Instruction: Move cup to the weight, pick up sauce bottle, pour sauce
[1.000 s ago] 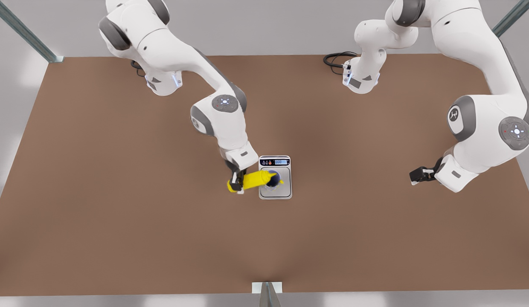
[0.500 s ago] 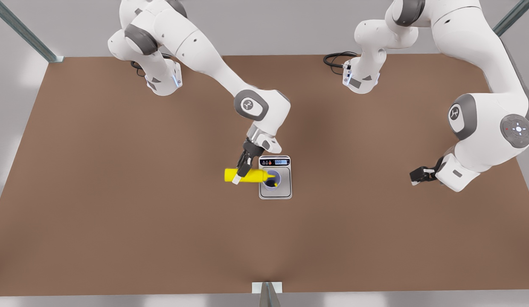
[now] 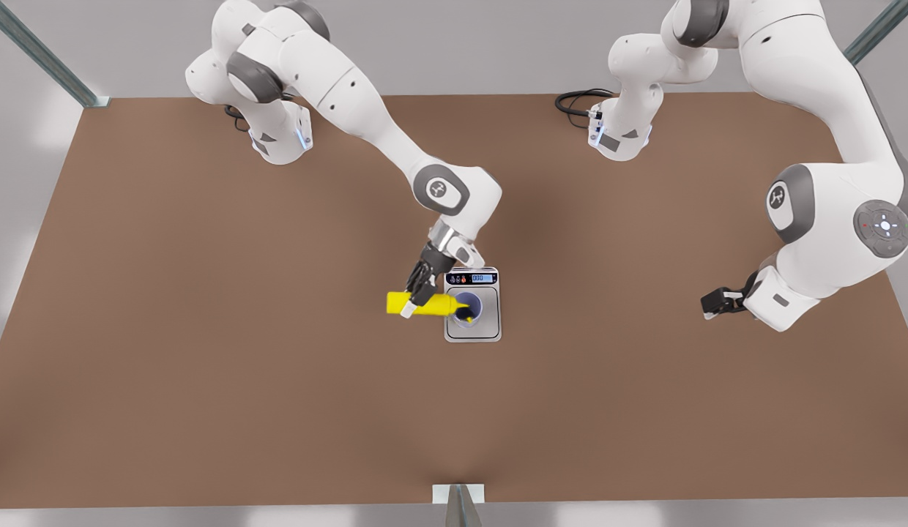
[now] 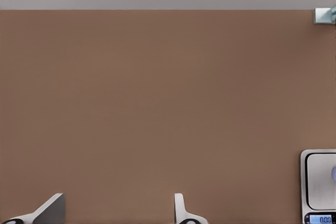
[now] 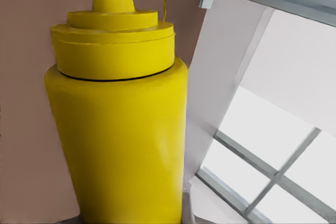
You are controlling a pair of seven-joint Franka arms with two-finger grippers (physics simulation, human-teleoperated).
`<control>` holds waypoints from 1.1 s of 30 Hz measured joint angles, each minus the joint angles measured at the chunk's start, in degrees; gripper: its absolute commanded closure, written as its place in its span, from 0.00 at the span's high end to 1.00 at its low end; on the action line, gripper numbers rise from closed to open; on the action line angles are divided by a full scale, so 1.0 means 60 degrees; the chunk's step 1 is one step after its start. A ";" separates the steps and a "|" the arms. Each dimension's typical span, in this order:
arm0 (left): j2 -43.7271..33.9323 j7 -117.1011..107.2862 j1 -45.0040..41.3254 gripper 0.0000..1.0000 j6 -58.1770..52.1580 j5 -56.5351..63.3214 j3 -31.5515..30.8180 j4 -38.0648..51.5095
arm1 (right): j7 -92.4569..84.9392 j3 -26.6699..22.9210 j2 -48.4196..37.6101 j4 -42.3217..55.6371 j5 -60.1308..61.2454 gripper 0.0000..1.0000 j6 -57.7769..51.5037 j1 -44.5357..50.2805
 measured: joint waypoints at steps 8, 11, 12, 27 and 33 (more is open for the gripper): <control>0.0000 0.0000 -0.0016 1.00 0.0000 0.0000 0.0000 0.0132 | 0.0075 -0.0014 0.0430 0.0021 -0.0814 0.56 -0.0648 0.0141; 0.0010 0.0000 -0.0016 1.00 0.0000 0.0001 0.0000 0.0132 | 0.0133 -0.0004 0.0563 0.0025 -0.0877 0.56 -0.0651 0.0169; 0.0008 0.0000 -0.0016 1.00 0.0000 0.0001 0.0000 0.0132 | 0.0147 -0.0014 0.0579 0.0026 -0.0907 0.56 -0.0651 0.0170; 0.0044 0.0000 -0.0033 1.00 0.0015 -0.0007 -0.0015 0.0144 | 0.0497 -0.0032 -0.0077 0.1124 0.3401 0.56 -0.0784 -0.0596; 0.0044 0.0000 -0.0088 1.00 0.0014 0.0000 -0.0030 0.0220 | -0.2841 0.0028 -0.0804 0.1424 0.7387 0.56 -0.0155 -0.2908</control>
